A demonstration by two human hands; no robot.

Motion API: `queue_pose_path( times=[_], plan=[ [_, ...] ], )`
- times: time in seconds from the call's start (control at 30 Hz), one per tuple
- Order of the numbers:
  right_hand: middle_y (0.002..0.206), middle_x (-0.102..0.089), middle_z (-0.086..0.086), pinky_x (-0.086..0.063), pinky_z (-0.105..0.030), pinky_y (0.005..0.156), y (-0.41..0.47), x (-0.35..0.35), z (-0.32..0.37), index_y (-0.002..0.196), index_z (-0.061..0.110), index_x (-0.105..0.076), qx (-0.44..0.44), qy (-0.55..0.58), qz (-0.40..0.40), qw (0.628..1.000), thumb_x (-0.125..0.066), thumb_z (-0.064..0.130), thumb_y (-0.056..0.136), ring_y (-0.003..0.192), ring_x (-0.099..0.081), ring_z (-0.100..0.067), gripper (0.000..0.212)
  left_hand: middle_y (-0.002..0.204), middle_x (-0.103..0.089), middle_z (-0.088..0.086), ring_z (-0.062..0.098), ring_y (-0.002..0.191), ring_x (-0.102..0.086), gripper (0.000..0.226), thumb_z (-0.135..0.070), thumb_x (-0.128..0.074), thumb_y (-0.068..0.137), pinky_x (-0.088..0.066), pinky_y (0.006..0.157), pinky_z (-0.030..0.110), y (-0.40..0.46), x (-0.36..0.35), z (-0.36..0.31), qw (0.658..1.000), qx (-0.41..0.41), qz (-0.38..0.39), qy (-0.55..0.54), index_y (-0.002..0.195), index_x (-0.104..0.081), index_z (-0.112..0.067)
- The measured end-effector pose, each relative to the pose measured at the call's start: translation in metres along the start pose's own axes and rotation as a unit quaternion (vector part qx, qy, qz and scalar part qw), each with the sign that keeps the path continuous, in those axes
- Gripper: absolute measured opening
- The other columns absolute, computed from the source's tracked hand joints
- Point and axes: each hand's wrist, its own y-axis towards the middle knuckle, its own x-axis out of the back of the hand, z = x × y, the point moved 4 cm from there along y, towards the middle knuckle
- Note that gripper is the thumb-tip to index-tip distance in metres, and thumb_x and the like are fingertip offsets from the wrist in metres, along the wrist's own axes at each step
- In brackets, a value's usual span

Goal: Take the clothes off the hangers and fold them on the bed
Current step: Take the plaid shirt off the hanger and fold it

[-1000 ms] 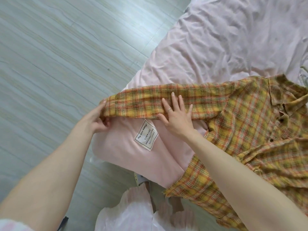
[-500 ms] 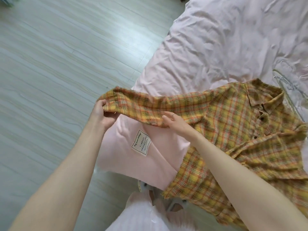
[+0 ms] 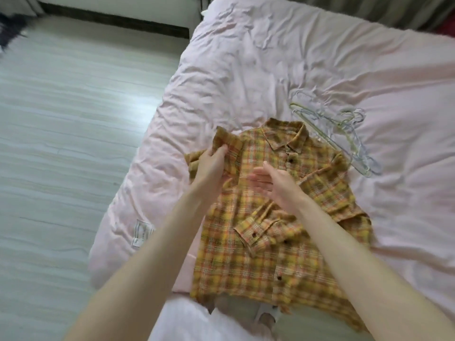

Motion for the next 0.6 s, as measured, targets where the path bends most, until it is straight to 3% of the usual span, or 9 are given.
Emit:
queue_pose_path(
  times=[0.17, 0.27, 0.37, 0.43, 0.5, 0.53, 0.6],
  plan=[
    [0.094, -0.068, -0.010, -0.053, -0.036, 0.082, -0.040, 0.115, -0.006, 0.105, 0.005, -0.062, -0.001, 0.122, -0.031, 0.992, -0.039, 0.042, 0.099, 0.086, -0.065, -0.023, 0.044, 0.085, -0.065, 0.003, 0.019, 0.079, -0.059, 0.019, -0.024, -0.045, 0.097, -0.044, 0.068, 0.029, -0.037, -0.121, 0.057, 0.982, -0.046, 0.102, 0.155, 0.090, -0.063, -0.022],
    [0.096, -0.067, -0.010, -0.053, -0.039, 0.087, -0.052, 0.169, -0.026, 0.103, 0.006, -0.063, -0.019, 0.123, -0.024, 0.992, -0.037, 0.050, 0.097, 0.092, -0.064, -0.024, 0.052, 0.098, -0.066, -0.003, 0.013, 0.089, -0.062, 0.024, -0.029, -0.042, 0.099, -0.047, 0.071, 0.023, -0.051, -0.170, 0.105, 0.961, -0.041, 0.148, 0.230, 0.111, -0.062, -0.023],
    [0.095, -0.066, -0.008, -0.051, -0.038, 0.085, -0.054, 0.204, -0.047, 0.104, 0.012, -0.065, -0.043, 0.132, 0.007, 0.990, -0.033, 0.058, 0.094, 0.088, -0.062, -0.021, 0.057, 0.125, -0.058, -0.005, 0.011, 0.112, -0.056, 0.045, -0.038, -0.046, 0.093, -0.048, 0.095, 0.031, -0.057, -0.199, 0.155, 0.940, 0.025, 0.205, 0.272, 0.138, -0.045, -0.028],
    [0.090, -0.070, -0.007, -0.051, -0.039, 0.083, -0.052, 0.213, -0.055, 0.099, 0.015, -0.066, -0.055, 0.145, 0.005, 0.988, -0.037, 0.063, 0.090, 0.083, -0.065, -0.019, 0.057, 0.144, -0.043, -0.001, 0.018, 0.131, -0.042, 0.057, -0.037, -0.048, 0.089, -0.035, 0.110, 0.039, -0.058, -0.202, 0.172, 0.935, 0.071, 0.225, 0.265, 0.144, -0.036, -0.027],
    [0.109, -0.069, -0.011, -0.051, -0.045, 0.090, -0.048, 0.223, -0.063, 0.111, 0.014, -0.065, -0.064, 0.147, 0.003, 0.987, -0.048, 0.069, 0.081, 0.099, -0.066, -0.025, 0.065, 0.150, -0.034, 0.002, 0.018, 0.139, -0.030, 0.051, -0.029, -0.043, 0.097, -0.026, 0.114, 0.037, -0.061, -0.204, 0.181, 0.941, 0.099, 0.220, 0.237, 0.146, -0.032, -0.017],
    [0.114, -0.067, -0.012, -0.050, -0.046, 0.092, -0.046, 0.223, -0.064, 0.116, 0.012, -0.062, -0.074, 0.146, 0.010, 0.986, -0.052, 0.067, 0.080, 0.104, -0.065, -0.027, 0.067, 0.150, -0.034, 0.003, 0.018, 0.140, -0.028, 0.049, -0.027, -0.041, 0.099, -0.025, 0.115, 0.036, -0.062, -0.201, 0.181, 0.944, 0.105, 0.220, 0.224, 0.145, -0.032, -0.013],
    [0.111, -0.067, -0.015, -0.053, -0.042, 0.085, -0.040, 0.225, -0.072, 0.120, 0.003, -0.059, -0.087, 0.154, 0.008, 0.984, -0.055, 0.043, 0.091, 0.098, -0.066, -0.027, 0.049, 0.148, -0.038, 0.004, 0.017, 0.138, -0.031, 0.043, -0.021, -0.040, 0.100, -0.027, 0.113, 0.034, -0.063, -0.198, 0.184, 0.945, 0.117, 0.220, 0.214, 0.142, -0.038, -0.008]
  ],
)
